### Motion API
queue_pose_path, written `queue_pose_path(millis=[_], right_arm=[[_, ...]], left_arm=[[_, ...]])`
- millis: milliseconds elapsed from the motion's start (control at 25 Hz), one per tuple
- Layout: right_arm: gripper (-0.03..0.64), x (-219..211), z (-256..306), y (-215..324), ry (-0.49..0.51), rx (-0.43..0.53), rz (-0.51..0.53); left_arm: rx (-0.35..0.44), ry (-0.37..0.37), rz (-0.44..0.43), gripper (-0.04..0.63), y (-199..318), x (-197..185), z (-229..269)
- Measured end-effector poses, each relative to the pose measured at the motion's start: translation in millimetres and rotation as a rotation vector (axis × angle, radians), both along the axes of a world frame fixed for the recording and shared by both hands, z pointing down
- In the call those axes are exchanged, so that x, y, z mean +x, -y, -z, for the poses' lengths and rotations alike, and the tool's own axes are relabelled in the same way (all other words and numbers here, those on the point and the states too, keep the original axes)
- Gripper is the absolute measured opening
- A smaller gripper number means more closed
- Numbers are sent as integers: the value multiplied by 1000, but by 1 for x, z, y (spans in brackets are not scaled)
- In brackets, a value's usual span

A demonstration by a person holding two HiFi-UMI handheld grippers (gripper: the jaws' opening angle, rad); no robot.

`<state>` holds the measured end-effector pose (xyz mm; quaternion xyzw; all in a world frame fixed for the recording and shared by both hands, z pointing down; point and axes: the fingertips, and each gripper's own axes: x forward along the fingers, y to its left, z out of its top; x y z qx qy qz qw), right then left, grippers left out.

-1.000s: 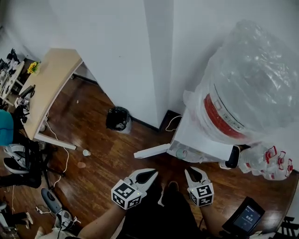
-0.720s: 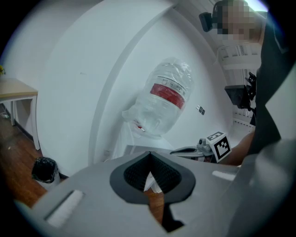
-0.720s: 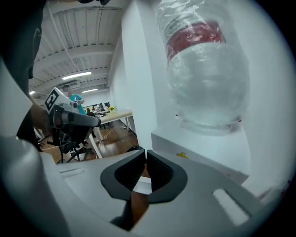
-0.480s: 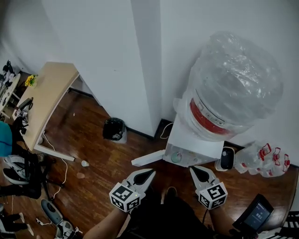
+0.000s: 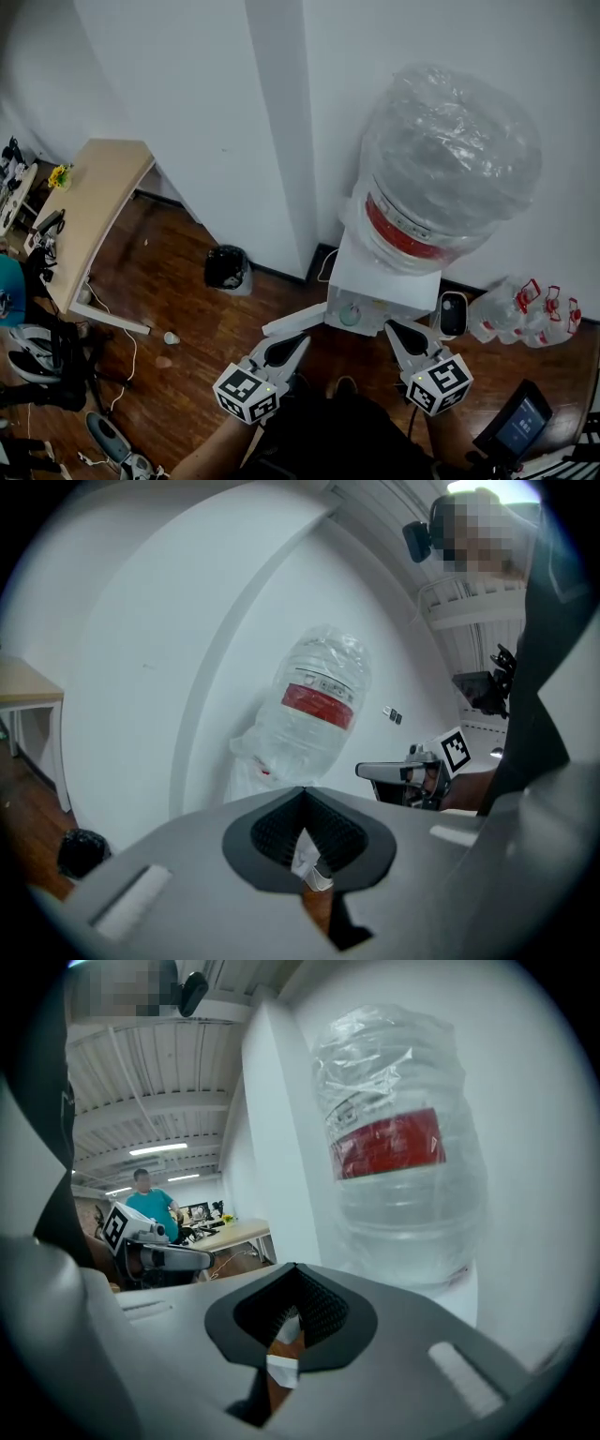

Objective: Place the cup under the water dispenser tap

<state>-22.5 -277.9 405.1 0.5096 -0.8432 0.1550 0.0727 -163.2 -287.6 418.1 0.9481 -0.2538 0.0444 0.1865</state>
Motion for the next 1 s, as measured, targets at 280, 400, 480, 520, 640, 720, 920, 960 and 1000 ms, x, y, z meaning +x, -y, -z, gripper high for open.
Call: queue_pose_path(millis=[280,400,480,520,640,720,920,960,1000], right_arm=[[0,1,16,-1,4,31,-13],[0,0,20,-1,1,37,-10],[0,1,22,-1,5,37,-15],[0,1,23,-2,6,36,-18],[0,0,22,-4,3,30,-22],[0,0,21,-4,0,27,-19],[0,2,20,-2,-3,25,-27],[0,2,20,-2,-3,25,-28],[0,3,20,-1,-4,25,-29]], left_arm=[[1,3,-12,-12,-2,3,-1],[12,1,-7,-12,0,2,4],[15,7,7,-12,1,1,6],[16,9,11,-12,2,1,6],[19,10,7,-12,1,2,8],[19,11,4,-12,1,3,8],[16,12,7,-12,2,3,6],[15,13,9,-12,3,3,6],[15,15,10,-12,3,4,5]])
